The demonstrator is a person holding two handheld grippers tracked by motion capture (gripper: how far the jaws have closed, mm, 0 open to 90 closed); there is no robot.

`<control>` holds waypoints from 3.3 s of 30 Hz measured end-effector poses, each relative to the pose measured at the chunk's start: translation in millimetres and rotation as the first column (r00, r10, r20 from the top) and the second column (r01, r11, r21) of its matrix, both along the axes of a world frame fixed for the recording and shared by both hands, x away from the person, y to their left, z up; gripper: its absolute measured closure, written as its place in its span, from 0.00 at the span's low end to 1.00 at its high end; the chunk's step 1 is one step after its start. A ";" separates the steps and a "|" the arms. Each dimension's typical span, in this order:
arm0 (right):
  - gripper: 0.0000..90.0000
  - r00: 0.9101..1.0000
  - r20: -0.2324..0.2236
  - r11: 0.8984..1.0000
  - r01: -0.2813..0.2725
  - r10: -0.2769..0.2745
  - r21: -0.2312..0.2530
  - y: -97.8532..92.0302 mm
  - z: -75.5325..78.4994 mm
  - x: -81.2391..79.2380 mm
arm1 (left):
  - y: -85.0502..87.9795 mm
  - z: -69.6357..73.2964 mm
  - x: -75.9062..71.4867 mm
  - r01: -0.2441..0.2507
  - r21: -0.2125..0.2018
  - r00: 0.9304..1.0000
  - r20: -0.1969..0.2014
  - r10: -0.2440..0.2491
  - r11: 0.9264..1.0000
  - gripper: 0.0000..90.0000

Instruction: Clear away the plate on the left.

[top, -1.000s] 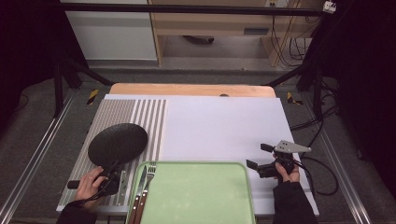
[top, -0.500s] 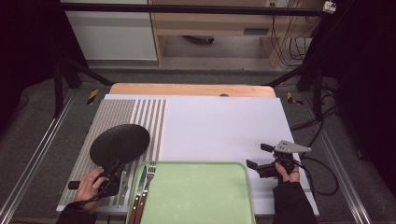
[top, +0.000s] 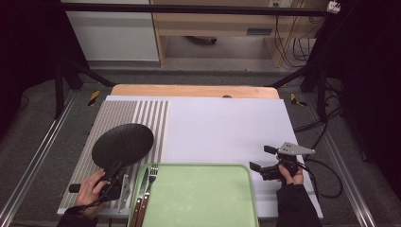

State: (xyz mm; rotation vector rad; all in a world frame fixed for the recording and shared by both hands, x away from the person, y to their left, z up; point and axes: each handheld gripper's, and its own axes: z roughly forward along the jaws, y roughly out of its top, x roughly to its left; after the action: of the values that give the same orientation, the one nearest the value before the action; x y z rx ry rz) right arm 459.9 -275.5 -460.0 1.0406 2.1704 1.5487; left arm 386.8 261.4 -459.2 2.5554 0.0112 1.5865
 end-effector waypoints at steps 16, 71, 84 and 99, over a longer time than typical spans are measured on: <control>0.00 1.000 -0.005 1.000 -0.001 0.001 -0.001 0.2 -0.1 -0.1 | -14.3 10.2 -10.9 0.037 -0.027 0.999 0.013 -0.037 0.999 0.93; 0.00 1.000 -0.001 1.000 0.002 -0.002 0.000 -0.7 -0.1 -0.1 | -87.7 41.3 -69.4 0.285 -0.115 0.958 0.021 -0.285 0.952 0.92; 0.00 1.000 -0.001 1.000 0.003 -0.003 0.001 -0.8 0.1 -0.4 | -102.5 43.2 -83.0 0.338 -0.129 0.940 0.003 -0.340 0.932 0.91; 0.00 1.000 -0.002 1.000 0.004 -0.004 0.001 -0.9 0.2 -0.5 | -116.6 46.0 -97.3 0.375 -0.130 0.925 -0.016 -0.380 0.918 0.91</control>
State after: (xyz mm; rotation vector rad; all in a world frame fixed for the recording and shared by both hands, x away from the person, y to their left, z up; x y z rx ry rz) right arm 459.4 -276.4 -459.8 1.0465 2.1676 1.5483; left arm 289.5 144.9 -413.2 2.3159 -0.3474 1.3408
